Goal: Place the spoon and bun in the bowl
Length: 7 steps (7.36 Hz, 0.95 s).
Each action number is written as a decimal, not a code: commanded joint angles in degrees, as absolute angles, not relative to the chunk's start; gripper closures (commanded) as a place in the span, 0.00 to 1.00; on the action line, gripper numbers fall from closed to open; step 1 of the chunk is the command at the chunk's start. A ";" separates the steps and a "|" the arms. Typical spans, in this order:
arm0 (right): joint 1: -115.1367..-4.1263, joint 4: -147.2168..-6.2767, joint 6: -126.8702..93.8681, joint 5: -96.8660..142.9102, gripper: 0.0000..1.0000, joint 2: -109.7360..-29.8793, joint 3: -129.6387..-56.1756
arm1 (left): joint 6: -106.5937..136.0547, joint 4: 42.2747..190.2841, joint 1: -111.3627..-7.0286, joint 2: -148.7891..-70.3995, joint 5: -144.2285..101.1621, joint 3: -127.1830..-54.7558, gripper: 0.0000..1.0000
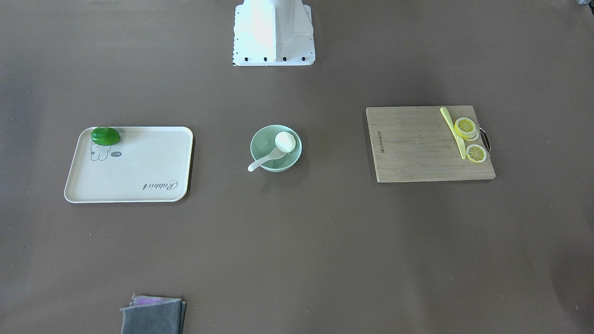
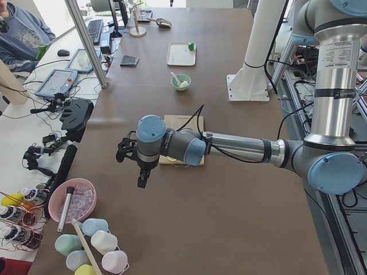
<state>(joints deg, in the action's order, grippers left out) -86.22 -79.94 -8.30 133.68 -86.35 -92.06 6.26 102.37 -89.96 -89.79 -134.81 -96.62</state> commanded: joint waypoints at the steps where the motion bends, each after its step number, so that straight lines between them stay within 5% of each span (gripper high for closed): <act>1: -86.22 -77.54 -8.09 133.94 0.00 -87.35 -90.88 | 6.68 102.31 -90.96 -87.82 -134.83 -102.25 0.02; 3: -86.22 -74.71 -8.17 134.30 0.00 -88.68 -91.32 | 6.50 102.39 -91.93 -82.29 -135.35 -104.59 0.02; 7: -86.22 -74.97 -8.00 134.56 0.00 -87.80 -92.11 | 5.89 102.39 -91.67 -83.14 -139.63 -103.89 0.02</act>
